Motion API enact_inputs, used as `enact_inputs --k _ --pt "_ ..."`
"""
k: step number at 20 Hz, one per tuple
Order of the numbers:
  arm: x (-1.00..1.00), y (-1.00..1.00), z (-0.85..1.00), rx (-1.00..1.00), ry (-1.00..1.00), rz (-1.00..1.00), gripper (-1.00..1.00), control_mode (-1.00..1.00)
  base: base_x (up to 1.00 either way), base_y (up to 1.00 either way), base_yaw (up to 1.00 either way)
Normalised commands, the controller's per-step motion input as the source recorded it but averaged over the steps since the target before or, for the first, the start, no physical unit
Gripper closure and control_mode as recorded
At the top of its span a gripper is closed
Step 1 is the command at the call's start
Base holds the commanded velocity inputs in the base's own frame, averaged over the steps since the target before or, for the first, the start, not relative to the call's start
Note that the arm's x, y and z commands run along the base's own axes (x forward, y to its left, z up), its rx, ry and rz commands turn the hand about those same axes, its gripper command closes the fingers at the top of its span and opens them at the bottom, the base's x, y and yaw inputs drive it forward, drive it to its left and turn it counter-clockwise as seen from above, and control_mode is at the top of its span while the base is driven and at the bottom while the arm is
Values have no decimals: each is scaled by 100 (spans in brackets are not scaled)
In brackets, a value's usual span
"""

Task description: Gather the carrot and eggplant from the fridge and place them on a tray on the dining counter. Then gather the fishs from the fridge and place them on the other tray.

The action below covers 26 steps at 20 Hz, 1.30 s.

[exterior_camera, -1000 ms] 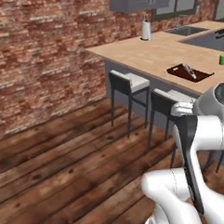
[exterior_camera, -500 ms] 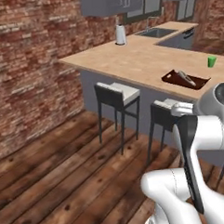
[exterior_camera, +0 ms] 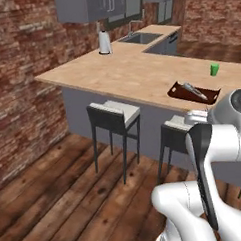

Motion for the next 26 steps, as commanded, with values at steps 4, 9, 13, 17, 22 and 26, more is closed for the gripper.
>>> enact_inputs --k 4,9,13,17,22,26 --pt "0 0 0 0 0 0 100 100 86 9 -35" --pt "0 0 0 0 0 0 100 100 85 7 -35" --pt "0 0 0 0 0 0 100 100 84 8 -35" --pt "0 0 0 0 0 0 100 100 81 5 -34" --pt "0 0 0 0 0 0 100 100 71 20 -34" --pt "0 0 0 0 0 0 100 100 58 21 -33"
